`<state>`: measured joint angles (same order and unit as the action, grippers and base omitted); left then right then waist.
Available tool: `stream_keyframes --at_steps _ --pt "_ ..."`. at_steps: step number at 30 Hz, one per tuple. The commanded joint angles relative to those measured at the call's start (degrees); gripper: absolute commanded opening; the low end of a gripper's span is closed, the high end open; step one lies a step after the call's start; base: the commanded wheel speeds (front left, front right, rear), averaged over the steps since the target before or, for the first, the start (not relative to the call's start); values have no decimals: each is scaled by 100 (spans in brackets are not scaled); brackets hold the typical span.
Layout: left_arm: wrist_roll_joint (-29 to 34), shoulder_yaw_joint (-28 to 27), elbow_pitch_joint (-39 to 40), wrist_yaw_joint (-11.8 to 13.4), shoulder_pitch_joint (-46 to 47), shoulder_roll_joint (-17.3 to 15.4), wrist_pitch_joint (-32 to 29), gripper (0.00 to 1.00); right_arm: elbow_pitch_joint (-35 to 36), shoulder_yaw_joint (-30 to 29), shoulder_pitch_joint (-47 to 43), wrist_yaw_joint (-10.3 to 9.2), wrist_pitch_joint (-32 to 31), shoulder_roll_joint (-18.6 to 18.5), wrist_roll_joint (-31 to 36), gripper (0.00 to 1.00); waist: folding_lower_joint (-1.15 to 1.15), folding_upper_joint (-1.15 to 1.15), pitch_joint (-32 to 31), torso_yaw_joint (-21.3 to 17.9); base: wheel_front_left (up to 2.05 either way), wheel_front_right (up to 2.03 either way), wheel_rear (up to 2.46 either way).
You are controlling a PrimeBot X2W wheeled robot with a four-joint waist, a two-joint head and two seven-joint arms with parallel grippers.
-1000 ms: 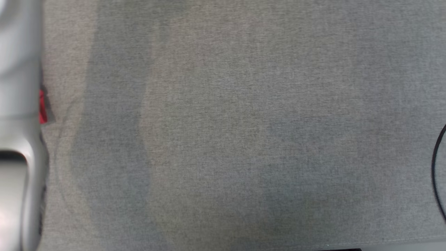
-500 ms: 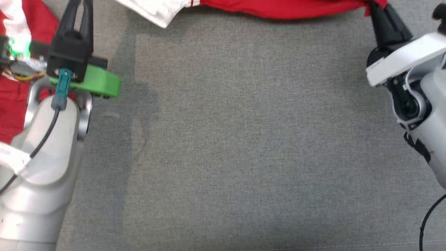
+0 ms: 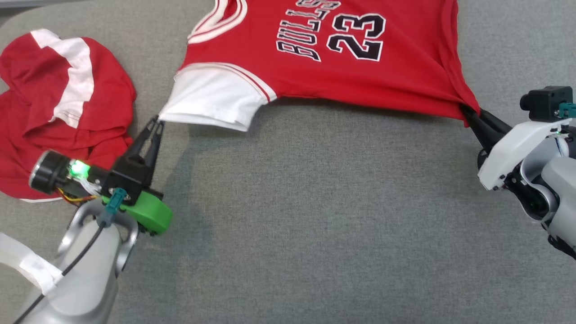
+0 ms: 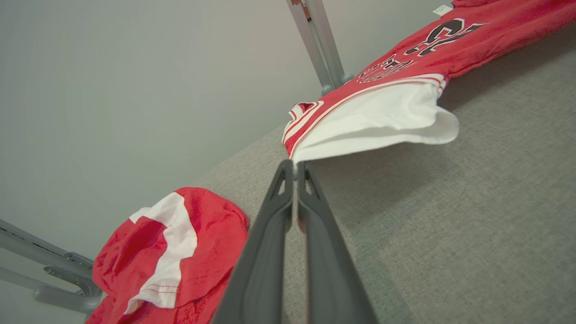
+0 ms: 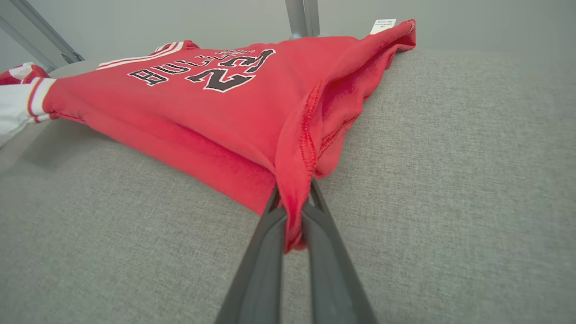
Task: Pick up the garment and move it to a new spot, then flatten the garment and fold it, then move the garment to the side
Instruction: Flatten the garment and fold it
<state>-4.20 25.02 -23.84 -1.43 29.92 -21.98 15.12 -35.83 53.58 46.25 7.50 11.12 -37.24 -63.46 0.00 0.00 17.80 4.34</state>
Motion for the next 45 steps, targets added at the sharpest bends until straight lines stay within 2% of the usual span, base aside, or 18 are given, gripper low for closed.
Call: stream_keyframes --at_steps 1,6,13,20,28,31,36,45 --pt "-117 45 15 -116 -192 52 -24 0 -68 95 -45 -2 -29 -96 -40 0 0 0 -370 88 0 0 0" --pt "-336 346 224 -433 -536 -79 -215 0 -62 620 -28 -2 -250 -331 -164 0 0 0 -679 143 0 0 0" --pt "-704 992 943 -587 -1023 -597 -742 0 12 1247 -66 -2 -631 -633 -362 0 0 0 -1084 212 0 0 0" --pt "-1318 1660 1981 -602 -1472 -1503 -1380 0 347 1749 -166 -2 -1212 -1002 -606 0 0 0 -1412 248 0 0 0" --pt "-1998 2252 3024 -602 -1830 -2466 -2055 0 959 1923 -568 -2 -2138 -1407 -1035 0 0 0 -1636 254 0 0 0" --pt "-2198 2370 3335 -603 -1892 -2733 -2252 0 1208 1952 -804 -2 -2526 -1607 -1263 0 0 0 -1652 242 0 0 0" --pt "-2136 2332 3534 -598 -1658 -2889 -2393 0 1439 1929 -750 -2 -2820 -1715 -1411 0 0 0 -1521 176 0 0 0" --pt "-1689 2411 3204 -599 -731 -2632 -2479 0 1385 1772 -185 -1 -3123 -1530 -1603 0 0 0 -986 35 0 0 0"
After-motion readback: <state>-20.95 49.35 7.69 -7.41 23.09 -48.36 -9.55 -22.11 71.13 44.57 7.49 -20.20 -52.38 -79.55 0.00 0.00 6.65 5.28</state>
